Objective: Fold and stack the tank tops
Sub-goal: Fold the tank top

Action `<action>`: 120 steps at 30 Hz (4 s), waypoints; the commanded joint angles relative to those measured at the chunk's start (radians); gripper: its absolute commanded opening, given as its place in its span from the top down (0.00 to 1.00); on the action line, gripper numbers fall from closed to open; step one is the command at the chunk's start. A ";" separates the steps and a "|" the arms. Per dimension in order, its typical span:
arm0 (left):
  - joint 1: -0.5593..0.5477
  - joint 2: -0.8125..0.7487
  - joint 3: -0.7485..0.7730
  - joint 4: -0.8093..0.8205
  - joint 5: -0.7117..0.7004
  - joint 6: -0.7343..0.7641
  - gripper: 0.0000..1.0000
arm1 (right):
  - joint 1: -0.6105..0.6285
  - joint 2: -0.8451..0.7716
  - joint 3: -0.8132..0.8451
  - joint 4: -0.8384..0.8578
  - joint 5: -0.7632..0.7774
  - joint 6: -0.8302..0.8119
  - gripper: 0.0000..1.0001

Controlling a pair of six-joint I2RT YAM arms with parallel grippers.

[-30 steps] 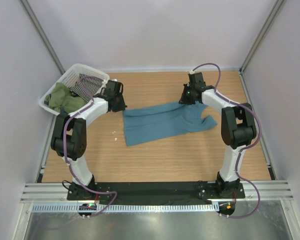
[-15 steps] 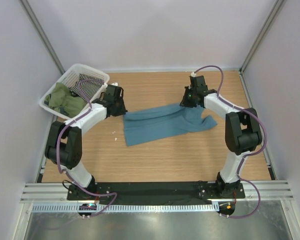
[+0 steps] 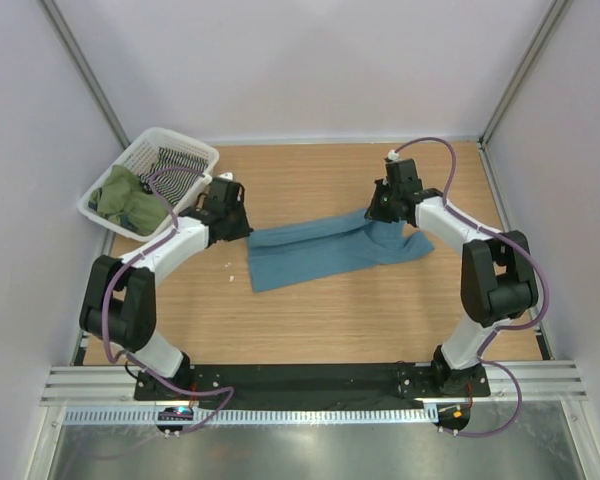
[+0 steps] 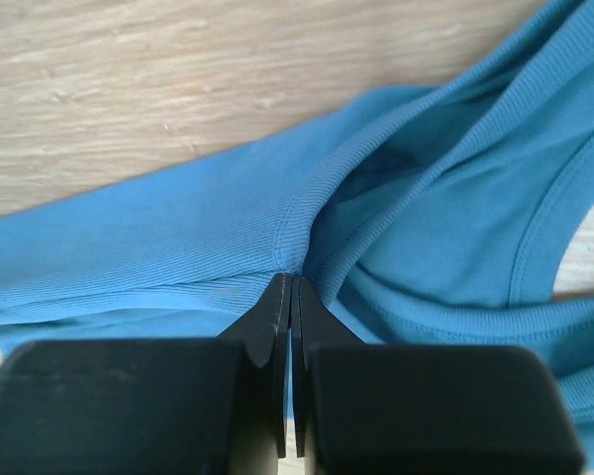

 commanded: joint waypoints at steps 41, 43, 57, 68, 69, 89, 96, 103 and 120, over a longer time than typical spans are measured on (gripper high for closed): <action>-0.119 -0.262 -0.213 -0.028 -0.118 -0.056 1.00 | 0.071 -0.230 -0.286 0.085 0.116 0.059 0.97; -0.124 -0.279 -0.236 -0.029 -0.132 -0.064 1.00 | 0.079 -0.234 -0.304 0.095 0.122 0.071 0.96; -0.149 -0.210 -0.348 0.030 -0.101 -0.133 0.98 | 0.088 -0.220 -0.371 0.112 0.197 0.104 0.86; -0.162 -0.266 -0.311 -0.025 -0.184 -0.133 0.81 | 0.091 -0.305 -0.342 0.037 0.265 0.090 0.52; -0.162 -0.269 -0.302 -0.035 -0.195 -0.128 0.80 | 0.091 -0.299 -0.309 0.025 0.288 0.087 0.52; -0.162 -0.094 -0.110 -0.021 -0.200 -0.073 0.76 | -0.088 0.149 0.180 -0.084 0.495 0.214 0.50; -0.162 -0.085 -0.107 -0.012 -0.192 -0.062 0.76 | -0.122 0.097 0.073 -0.098 0.582 0.256 0.60; -0.162 -0.072 -0.107 -0.007 -0.177 -0.065 0.77 | -0.132 -0.024 -0.122 -0.032 0.576 0.302 0.85; -0.156 -0.075 -0.106 -0.035 -0.198 -0.052 0.78 | -0.272 -0.021 -0.142 0.109 0.388 0.311 0.97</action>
